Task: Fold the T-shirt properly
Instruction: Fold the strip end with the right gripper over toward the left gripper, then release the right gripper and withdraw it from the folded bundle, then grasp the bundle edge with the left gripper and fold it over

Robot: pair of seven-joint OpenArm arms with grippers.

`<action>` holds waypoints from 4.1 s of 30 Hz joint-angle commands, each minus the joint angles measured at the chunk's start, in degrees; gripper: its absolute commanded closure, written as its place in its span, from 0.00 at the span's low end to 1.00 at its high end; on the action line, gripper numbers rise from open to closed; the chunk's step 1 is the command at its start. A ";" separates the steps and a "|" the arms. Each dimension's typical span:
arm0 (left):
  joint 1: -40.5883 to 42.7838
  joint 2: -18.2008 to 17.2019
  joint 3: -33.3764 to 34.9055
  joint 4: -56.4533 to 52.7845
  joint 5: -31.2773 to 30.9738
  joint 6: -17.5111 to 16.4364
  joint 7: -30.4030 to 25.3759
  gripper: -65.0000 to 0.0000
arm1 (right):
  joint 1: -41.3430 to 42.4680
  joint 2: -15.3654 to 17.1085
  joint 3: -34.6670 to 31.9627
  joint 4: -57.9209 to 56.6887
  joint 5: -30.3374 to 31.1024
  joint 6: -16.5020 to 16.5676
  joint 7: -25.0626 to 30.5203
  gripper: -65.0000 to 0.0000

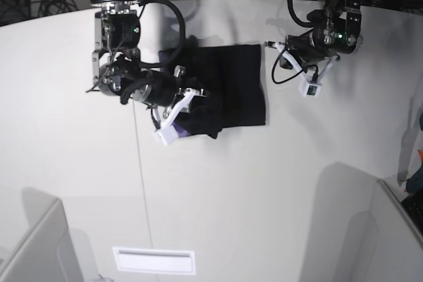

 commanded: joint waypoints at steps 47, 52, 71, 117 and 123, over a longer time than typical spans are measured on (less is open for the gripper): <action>12.60 -3.54 -34.18 4.58 -0.29 -15.87 2.14 1.00 | 8.42 -1.42 -27.49 -4.14 1.90 -8.63 5.79 0.43; 12.51 -3.45 -34.10 4.76 -0.46 -15.87 2.14 1.00 | 8.59 -0.98 -27.84 -1.24 1.54 -8.63 3.77 0.43; 0.82 2.88 -27.59 4.41 -29.03 -23.87 2.14 0.15 | -8.11 15.38 11.99 14.15 11.65 -4.67 13.52 1.00; -57.03 -11.28 76.67 -15.02 9.56 -10.68 0.20 1.00 | -14.00 15.20 33.09 14.06 11.92 0.08 10.18 1.00; -55.89 -7.67 78.25 -15.46 17.30 -18.24 -2.87 1.00 | -16.37 13.44 37.83 14.06 11.83 0.08 10.10 1.00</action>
